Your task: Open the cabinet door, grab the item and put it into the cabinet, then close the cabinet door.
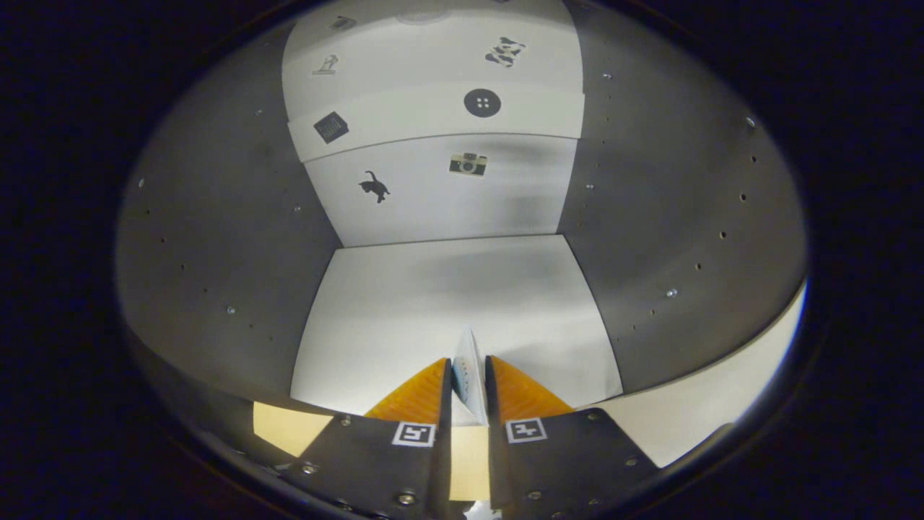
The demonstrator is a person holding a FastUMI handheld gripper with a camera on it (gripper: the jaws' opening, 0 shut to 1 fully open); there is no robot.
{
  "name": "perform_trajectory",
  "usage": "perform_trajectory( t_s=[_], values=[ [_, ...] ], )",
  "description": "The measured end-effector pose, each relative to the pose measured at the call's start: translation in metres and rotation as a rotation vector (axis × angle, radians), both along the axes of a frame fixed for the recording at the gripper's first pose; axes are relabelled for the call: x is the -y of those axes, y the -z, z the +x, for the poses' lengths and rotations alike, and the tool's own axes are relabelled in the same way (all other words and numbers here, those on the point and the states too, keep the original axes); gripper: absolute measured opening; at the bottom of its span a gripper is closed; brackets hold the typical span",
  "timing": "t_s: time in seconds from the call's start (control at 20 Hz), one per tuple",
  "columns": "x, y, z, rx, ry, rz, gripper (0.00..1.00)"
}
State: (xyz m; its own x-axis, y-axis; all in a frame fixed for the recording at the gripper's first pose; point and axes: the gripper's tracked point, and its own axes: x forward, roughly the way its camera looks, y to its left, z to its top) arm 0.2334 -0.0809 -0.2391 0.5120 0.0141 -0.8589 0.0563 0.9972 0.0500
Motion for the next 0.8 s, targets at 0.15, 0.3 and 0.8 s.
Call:
perform_trajectory(
  t_s=[0.15,0.3,0.8],
  values=[
    [-0.004,0.0,0.006,0.029,-0.012,0.005,0.22],
    [-0.008,-0.003,0.01,0.068,-0.017,0.014,0.24],
    [-0.016,-0.063,0.016,0.346,0.011,0.081,0.99]
  ],
)
